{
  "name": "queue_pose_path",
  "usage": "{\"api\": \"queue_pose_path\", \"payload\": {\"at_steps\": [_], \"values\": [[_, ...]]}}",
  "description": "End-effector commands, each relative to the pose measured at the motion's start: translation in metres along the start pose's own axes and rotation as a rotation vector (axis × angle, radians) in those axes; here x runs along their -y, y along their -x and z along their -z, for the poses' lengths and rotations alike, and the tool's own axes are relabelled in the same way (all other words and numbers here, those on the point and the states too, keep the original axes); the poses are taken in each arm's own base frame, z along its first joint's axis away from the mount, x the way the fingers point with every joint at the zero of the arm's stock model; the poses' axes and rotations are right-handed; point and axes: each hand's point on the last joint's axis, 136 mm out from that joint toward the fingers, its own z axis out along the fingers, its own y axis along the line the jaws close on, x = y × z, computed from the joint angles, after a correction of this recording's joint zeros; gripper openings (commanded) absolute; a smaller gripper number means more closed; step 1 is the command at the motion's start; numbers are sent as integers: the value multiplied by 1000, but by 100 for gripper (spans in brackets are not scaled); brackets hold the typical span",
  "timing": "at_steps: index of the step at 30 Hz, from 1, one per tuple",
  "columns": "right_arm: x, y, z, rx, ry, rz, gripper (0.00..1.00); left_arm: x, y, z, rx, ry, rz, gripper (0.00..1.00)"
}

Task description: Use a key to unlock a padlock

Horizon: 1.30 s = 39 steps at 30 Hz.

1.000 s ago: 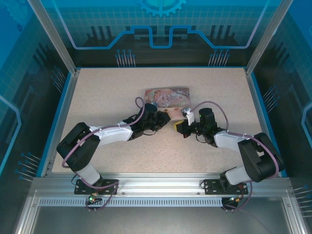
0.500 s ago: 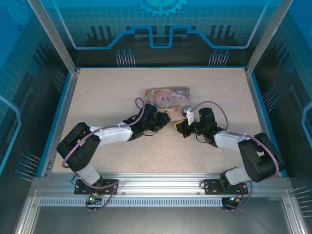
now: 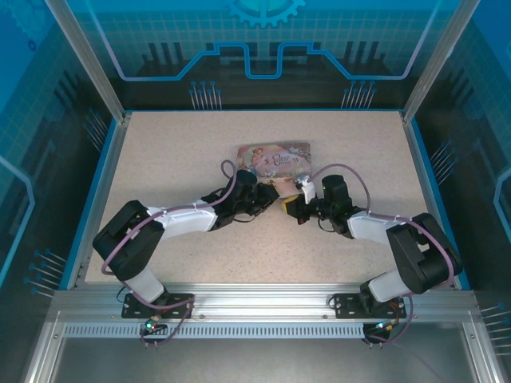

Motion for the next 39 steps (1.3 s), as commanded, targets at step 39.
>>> {"api": "queue_pose_path", "payload": {"at_steps": [39], "values": [[-9,27,8,111,6,56,0,13,-6,1,-30,-72,14,0]]}}
